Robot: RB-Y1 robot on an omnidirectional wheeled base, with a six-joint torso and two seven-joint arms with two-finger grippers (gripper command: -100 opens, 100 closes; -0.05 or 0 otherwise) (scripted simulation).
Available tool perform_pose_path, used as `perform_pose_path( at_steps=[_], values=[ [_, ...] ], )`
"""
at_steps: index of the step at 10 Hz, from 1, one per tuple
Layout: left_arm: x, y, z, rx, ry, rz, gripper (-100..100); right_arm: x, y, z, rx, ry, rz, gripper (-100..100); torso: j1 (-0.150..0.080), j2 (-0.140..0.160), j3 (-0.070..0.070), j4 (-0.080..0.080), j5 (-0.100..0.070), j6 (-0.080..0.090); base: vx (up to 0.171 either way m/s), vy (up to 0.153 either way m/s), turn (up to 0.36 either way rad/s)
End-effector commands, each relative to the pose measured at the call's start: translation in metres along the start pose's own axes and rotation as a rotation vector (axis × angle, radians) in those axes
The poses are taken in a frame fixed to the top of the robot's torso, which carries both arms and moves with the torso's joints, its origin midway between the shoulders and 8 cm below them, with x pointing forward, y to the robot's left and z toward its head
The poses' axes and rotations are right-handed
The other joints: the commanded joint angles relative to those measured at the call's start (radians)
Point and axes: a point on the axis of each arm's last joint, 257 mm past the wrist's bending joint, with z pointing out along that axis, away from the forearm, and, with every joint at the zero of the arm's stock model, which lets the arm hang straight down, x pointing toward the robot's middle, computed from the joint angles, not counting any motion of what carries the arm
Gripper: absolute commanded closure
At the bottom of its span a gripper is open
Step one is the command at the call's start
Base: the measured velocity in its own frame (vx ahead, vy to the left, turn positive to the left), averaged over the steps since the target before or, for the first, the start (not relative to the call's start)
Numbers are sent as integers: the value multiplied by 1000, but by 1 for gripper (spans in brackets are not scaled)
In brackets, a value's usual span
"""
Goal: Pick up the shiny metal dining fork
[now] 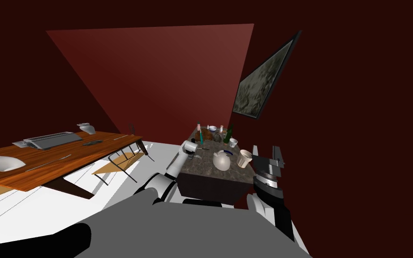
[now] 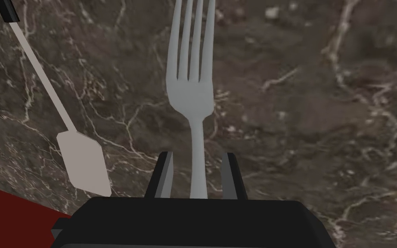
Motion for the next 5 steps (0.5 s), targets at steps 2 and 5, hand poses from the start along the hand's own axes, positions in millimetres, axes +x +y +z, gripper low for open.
perform_pose_path(
  at_steps=[2,5],
  values=[
    [2,-5,-13,1,1,3,100,0,0,0,0,0,0,0,0,1,1,1,0,0,-21,7,2],
    [2,-6,-15,2,1,3,0,0,0,0,0,0,0,0,0,2,1,1,0,0,-14,2,1]
  ],
)
